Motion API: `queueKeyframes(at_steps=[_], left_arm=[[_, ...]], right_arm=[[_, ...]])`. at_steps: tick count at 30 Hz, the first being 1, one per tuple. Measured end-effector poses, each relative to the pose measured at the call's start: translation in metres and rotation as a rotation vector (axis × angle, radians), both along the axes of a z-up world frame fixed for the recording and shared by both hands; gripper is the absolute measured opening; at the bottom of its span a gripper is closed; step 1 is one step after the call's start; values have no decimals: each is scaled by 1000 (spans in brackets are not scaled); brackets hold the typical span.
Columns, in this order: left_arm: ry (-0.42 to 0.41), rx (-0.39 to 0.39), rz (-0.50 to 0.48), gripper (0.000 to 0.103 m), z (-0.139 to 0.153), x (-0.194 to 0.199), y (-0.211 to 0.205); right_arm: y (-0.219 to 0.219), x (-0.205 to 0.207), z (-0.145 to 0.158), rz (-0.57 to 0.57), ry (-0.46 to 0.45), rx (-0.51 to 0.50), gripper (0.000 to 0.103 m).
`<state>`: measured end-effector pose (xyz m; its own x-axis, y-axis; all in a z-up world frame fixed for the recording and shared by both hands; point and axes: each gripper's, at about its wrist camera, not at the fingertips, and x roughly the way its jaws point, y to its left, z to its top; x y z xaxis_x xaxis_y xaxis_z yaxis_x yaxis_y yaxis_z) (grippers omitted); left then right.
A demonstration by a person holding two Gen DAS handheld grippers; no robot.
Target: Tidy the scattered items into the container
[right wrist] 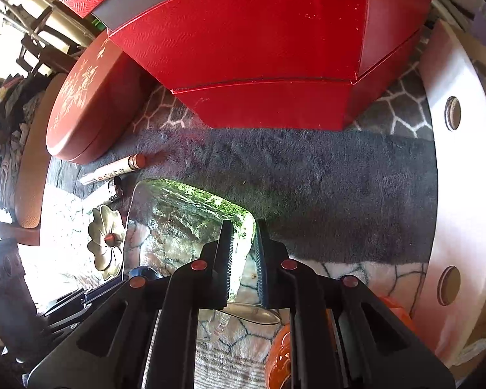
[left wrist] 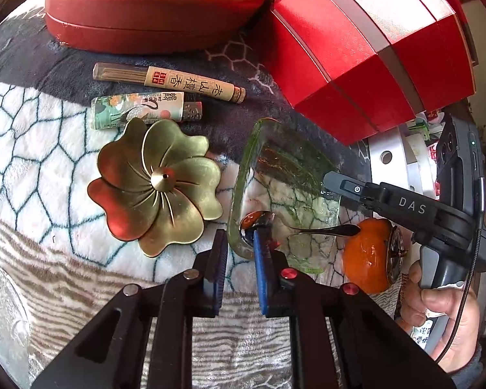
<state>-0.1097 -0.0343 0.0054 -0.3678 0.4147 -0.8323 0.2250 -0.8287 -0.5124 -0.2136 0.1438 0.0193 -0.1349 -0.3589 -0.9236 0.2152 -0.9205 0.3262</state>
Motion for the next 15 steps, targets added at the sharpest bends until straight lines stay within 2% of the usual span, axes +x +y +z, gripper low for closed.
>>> queueKeyframes(at_steps=[8,15], left_arm=[[-29,49,5,15,1,6,0],[-8,81,-14,15,25,13,3]], right_arm=[[-1,4,21,10,29,6,11],[7,9,40,-3,52,10,12]])
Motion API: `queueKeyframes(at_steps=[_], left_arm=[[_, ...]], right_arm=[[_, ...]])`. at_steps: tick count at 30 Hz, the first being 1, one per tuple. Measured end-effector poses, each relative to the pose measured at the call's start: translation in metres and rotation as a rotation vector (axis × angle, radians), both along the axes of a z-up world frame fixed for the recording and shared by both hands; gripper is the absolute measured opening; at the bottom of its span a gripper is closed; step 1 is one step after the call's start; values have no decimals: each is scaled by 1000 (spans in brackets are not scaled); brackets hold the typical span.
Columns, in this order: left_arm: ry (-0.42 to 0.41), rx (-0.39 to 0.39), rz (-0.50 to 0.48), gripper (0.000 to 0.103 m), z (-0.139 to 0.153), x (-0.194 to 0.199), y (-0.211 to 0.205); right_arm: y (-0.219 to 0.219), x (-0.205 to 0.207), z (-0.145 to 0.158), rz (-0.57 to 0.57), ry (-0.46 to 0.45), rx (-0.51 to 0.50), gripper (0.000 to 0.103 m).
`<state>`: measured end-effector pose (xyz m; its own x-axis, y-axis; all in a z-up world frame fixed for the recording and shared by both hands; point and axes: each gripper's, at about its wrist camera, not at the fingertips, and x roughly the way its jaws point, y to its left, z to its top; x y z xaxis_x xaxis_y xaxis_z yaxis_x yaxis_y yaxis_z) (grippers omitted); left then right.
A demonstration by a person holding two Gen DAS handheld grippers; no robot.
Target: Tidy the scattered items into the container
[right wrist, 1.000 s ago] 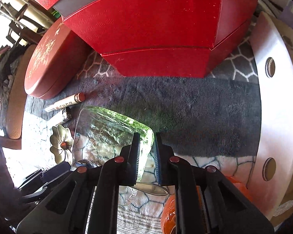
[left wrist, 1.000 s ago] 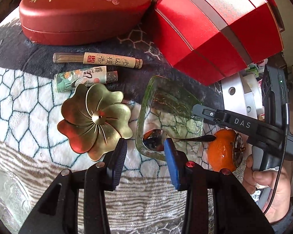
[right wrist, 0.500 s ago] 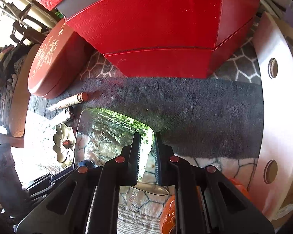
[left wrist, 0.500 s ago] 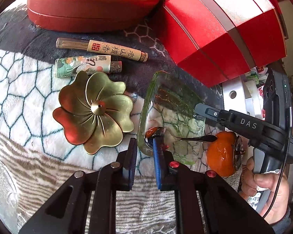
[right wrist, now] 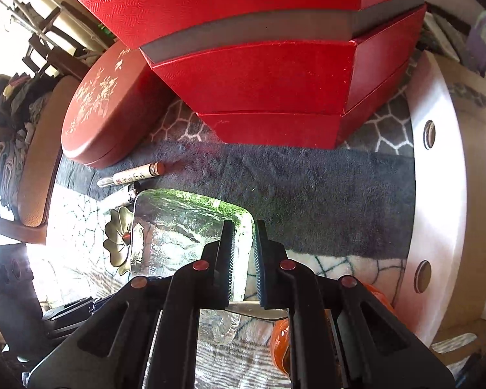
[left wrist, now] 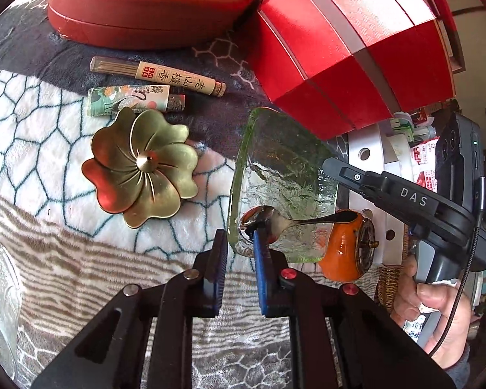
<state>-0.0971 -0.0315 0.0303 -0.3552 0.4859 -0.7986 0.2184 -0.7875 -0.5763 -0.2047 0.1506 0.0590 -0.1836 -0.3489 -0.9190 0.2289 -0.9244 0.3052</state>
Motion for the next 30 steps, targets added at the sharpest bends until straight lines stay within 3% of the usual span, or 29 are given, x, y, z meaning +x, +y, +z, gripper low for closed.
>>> queueKeyframes(at_steps=[5,6,7,8,11,14,16,21,24,25,27,30], left_arm=[[29,22,-23,15,25,-2,11],[39,30,-29,15,30,-3,17],[53,44,-38,14,35,-5,23],[67,56,-52,5,41,-7,30],[65,-30,-64,4,52,-13,47],[20,-62,-8,4,39,-14,36],[33,-86,13,4,34,-12,26],[-28,-60,32,5,9,-7,10],[-53,-34,27,7,-3,-9,14],[-59,-28,26,8,-7,-10,16],[-88,-14,29,14,-16,-13,20],[-115,40,57,30,-29,-17,21]], right_arm=[[15,4,23,-6,17,-15,7],[19,4,29,-2,21,-27,1],[21,6,35,7,11,-80,1],[22,7,40,9,6,-102,1],[16,6,38,12,13,45,1],[15,8,24,17,-6,61,1],[16,12,18,19,-4,40,1],[36,6,9,-65,1,29,19],[54,-7,5,-138,-27,-15,24],[58,-11,2,-165,-39,-25,34],[66,-19,-3,-221,-54,-84,42],[73,-27,-17,-321,-84,-153,43]])
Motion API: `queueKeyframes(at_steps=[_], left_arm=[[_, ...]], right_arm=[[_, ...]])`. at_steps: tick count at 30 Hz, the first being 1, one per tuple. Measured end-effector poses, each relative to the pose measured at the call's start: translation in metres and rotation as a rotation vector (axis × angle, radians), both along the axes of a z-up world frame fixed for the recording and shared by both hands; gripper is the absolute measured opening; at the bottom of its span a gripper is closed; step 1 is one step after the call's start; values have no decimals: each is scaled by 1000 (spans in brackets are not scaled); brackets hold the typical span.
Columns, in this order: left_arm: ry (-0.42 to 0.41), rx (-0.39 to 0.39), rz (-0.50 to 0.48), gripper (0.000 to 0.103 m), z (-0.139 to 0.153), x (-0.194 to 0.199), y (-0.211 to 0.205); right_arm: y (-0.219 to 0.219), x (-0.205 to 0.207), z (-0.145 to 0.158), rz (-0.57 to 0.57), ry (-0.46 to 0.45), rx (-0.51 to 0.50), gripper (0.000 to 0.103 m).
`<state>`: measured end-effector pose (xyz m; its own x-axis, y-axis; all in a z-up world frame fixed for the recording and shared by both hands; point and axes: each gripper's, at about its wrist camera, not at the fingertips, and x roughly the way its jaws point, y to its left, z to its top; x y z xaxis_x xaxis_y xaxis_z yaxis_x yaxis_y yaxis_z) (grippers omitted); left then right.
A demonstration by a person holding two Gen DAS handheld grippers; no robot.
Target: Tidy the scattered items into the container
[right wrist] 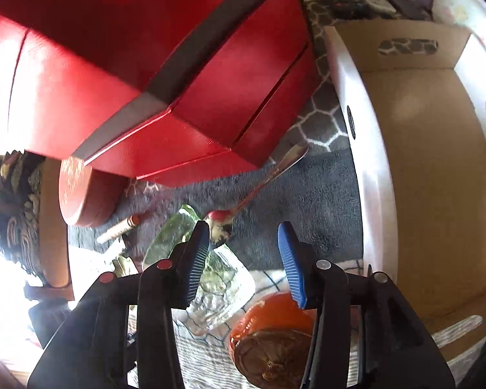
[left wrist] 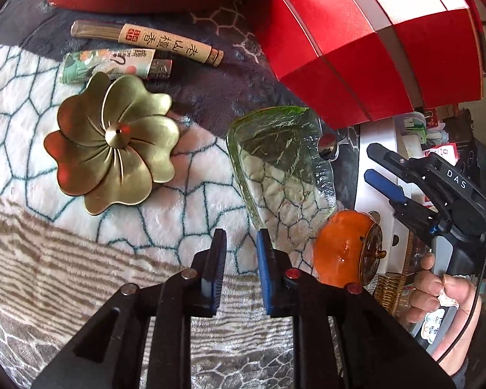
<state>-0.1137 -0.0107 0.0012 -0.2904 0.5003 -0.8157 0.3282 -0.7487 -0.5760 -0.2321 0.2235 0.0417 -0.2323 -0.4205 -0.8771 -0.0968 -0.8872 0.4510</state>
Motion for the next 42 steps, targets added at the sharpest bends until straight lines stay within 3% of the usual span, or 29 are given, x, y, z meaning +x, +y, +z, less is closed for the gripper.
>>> queueKeyframes(at_steps=[3,7,11,20,26,31,37,42], left_arm=[[0,31,50,34,-6,-3,-2],[13,1,62,39,-1,-11,4],[27,-13,66,42,1,-18,10],[45,4,48,42,4,-11,8],[57,27,19,42,15,12,2],[127,36,-49,42,57,42,-6],[186,-8,5,42,102,93,-89],[146,-99,68,42,105,120,-162]], right_arm=[[2,-5,-23,-104,-48,-83,42],[-4,-10,-39,-168,-50,-90,35],[-11,-14,-43,-179,-21,-78,13],[-1,4,-33,-155,3,-143,5],[-17,36,-13,-60,22,-181,4],[-54,63,15,49,52,-245,4],[-136,89,57,239,95,-317,4],[-230,122,64,369,147,-307,4]])
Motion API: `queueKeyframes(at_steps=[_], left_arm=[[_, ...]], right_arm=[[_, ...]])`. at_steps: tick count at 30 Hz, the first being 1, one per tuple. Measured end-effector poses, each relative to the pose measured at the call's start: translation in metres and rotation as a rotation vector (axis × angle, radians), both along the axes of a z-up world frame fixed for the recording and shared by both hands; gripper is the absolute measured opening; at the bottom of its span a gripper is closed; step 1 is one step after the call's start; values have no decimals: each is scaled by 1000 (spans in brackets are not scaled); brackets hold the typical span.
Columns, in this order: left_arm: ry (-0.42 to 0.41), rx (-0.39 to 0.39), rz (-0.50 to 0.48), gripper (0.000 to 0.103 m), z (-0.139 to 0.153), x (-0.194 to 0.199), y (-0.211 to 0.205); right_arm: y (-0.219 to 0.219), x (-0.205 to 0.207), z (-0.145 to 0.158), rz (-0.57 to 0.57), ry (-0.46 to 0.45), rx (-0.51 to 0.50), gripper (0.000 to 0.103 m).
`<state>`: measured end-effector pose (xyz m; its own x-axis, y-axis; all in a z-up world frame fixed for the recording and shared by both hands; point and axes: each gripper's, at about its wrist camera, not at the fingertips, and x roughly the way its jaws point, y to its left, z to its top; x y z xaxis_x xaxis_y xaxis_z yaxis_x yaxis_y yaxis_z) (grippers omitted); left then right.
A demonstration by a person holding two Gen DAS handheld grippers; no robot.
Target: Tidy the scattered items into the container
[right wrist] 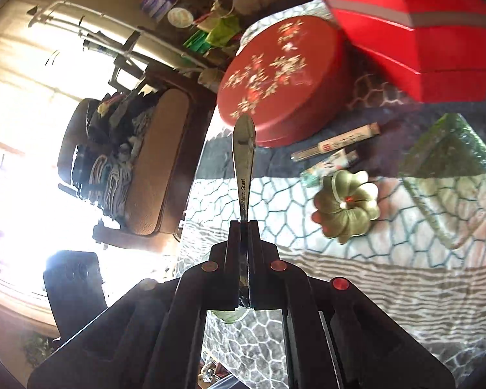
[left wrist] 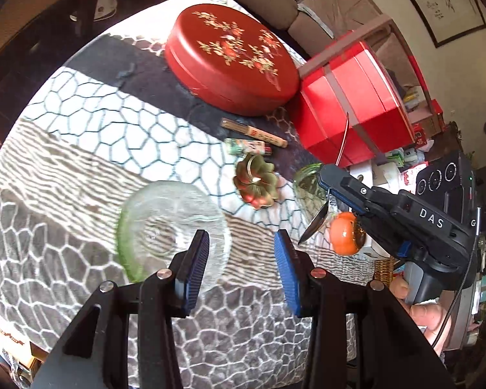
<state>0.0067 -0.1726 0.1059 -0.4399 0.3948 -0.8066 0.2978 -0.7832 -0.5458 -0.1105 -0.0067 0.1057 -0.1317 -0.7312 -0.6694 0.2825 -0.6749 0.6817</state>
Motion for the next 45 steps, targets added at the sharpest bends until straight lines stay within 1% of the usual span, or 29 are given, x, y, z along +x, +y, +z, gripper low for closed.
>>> queueKeyframes(at_steps=[3,6,8,12,16,18,20,22,25,28,31,33,34,37,41,42,43,45], left_arm=[[-27,-27,33,42,-8,9,-26],[-51,-18,50,42,-17,21,-44],[-62,-4,56,42,-24,24,-50],[-61,18,52,42,-30,29,-53],[-62,32,40,42,-32,31,-50],[-61,37,40,42,-32,31,-49],[-53,32,39,42,-29,30,-47],[-45,22,37,42,-24,29,-45],[-10,-13,32,42,-9,27,-38],[35,-25,-1,42,8,20,-20],[64,8,-56,43,15,5,12],[58,41,-85,49,12,-9,37],[49,55,-100,52,7,-18,51],[18,99,-151,52,-14,-45,94],[-65,165,-150,52,-57,-81,138],[-76,170,-147,53,-66,-88,146],[-81,158,-141,52,-72,-95,153],[-67,106,-135,52,-78,-106,163]], right_arm=[[-45,27,-7,58,63,78,4],[-76,48,-26,109,98,181,4],[-87,59,-37,133,119,244,4],[-92,75,-49,151,153,314,4],[-94,80,-53,163,162,346,5],[-91,76,-51,163,148,340,9],[-85,74,-43,155,132,316,12],[-78,72,-30,154,146,309,14],[-55,64,-3,150,170,299,14],[-12,47,25,115,202,308,14],[43,21,43,49,220,361,16],[81,-1,45,3,207,418,17],[99,-11,43,-16,191,443,17],[139,-40,24,-46,156,527,17],[165,-70,-9,-49,111,589,17],[167,-75,-17,-45,108,603,17],[167,-81,-24,-35,107,618,17],[165,-91,-39,-9,89,654,17]])
